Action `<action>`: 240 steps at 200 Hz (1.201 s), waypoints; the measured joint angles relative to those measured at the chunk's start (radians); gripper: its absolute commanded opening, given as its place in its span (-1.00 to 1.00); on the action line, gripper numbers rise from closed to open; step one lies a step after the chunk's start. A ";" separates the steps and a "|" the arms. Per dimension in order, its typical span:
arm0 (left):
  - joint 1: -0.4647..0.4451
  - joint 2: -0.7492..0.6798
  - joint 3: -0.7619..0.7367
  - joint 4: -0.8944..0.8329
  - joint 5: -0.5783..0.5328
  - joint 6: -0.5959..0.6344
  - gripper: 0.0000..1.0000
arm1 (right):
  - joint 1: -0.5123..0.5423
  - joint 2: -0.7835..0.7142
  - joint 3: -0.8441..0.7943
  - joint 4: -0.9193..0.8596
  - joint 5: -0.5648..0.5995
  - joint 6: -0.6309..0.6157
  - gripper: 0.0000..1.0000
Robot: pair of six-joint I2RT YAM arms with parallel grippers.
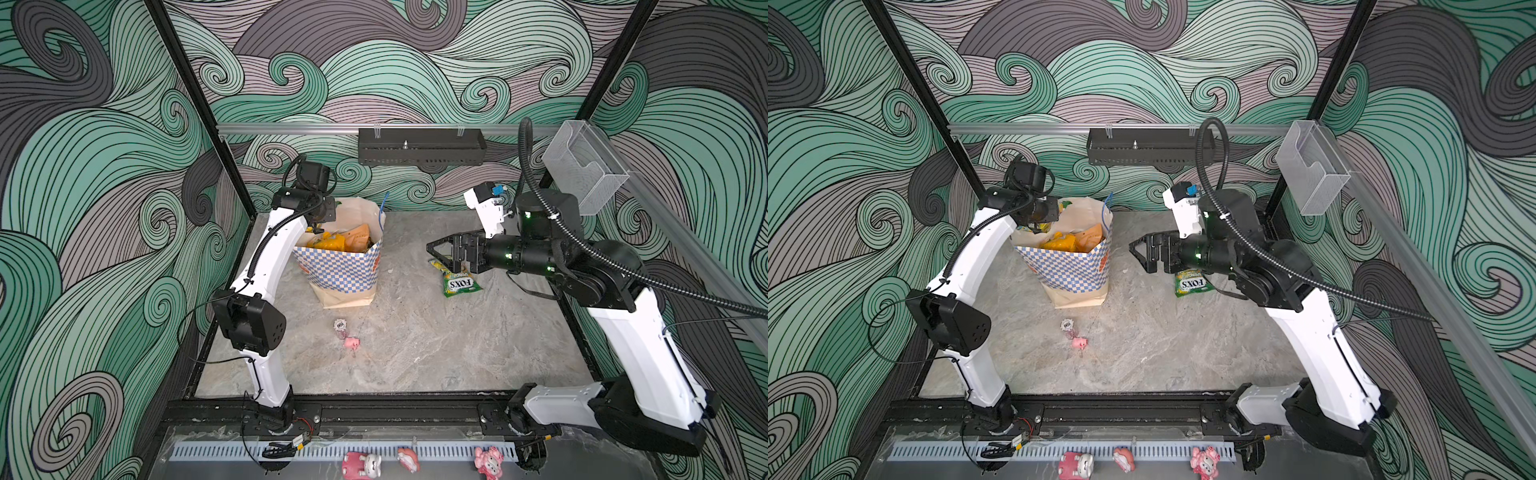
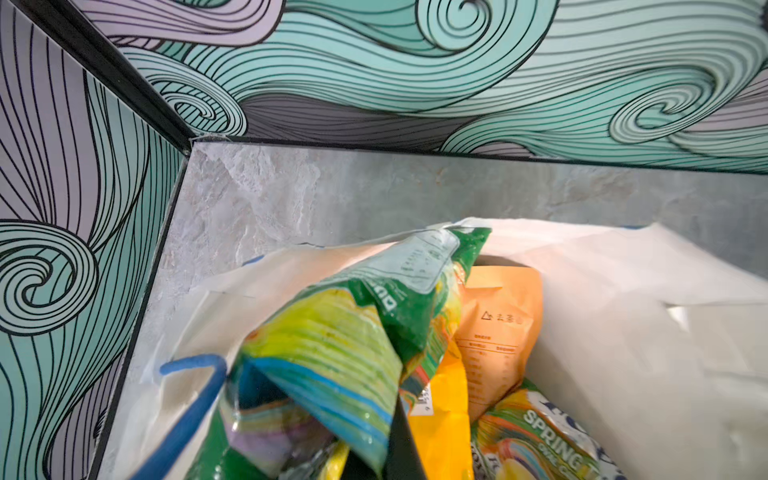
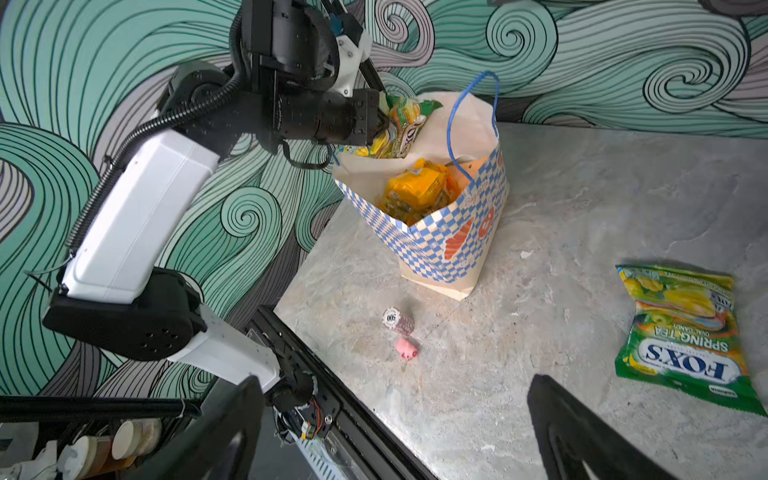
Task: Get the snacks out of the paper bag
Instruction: 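Grasp a second green FOX'S bag with the left gripper and lift it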
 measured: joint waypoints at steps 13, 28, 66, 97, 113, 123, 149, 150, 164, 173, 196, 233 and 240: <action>0.000 -0.007 0.028 0.000 0.014 -0.005 -1.00 | 0.006 0.037 0.047 -0.018 0.004 -0.003 0.99; 0.000 -0.014 0.054 0.002 0.031 -0.012 -1.00 | 0.010 0.070 0.082 -0.032 0.010 -0.008 0.99; 0.000 -0.036 0.109 0.001 0.076 -0.043 -1.00 | 0.013 0.127 0.142 -0.060 0.024 -0.014 0.98; 0.000 -0.071 0.131 0.019 0.111 -0.087 -1.00 | 0.013 0.151 0.202 -0.070 0.031 -0.007 0.99; 0.000 -0.105 0.130 0.049 0.142 -0.112 -1.00 | 0.013 0.154 0.232 -0.071 0.042 0.001 0.98; 0.000 -0.134 0.121 0.086 0.166 -0.132 -1.00 | 0.013 0.157 0.253 -0.072 0.048 0.002 0.99; 0.000 -0.221 0.079 0.206 0.235 -0.193 -1.00 | 0.013 0.163 0.307 -0.074 0.056 0.005 0.99; 0.000 -0.226 0.077 0.214 0.240 -0.198 -1.00 | 0.013 0.163 0.309 -0.074 0.057 0.006 0.99; -0.002 -0.262 0.066 0.282 0.278 -0.229 -1.00 | 0.013 0.165 0.329 -0.074 0.065 0.008 0.99; -0.005 -0.278 0.062 0.319 0.300 -0.245 -1.00 | 0.013 0.166 0.338 -0.074 0.071 0.008 0.99; -0.019 -0.302 0.061 0.395 0.353 -0.276 -1.00 | 0.013 0.165 0.353 -0.074 0.082 0.008 0.99; -0.082 -0.302 0.071 0.446 0.424 -0.282 -1.00 | 0.012 0.149 0.356 -0.075 0.137 0.006 0.98; -0.097 -0.301 0.081 0.445 0.435 -0.276 -1.00 | 0.012 0.142 0.354 -0.075 0.149 0.005 0.99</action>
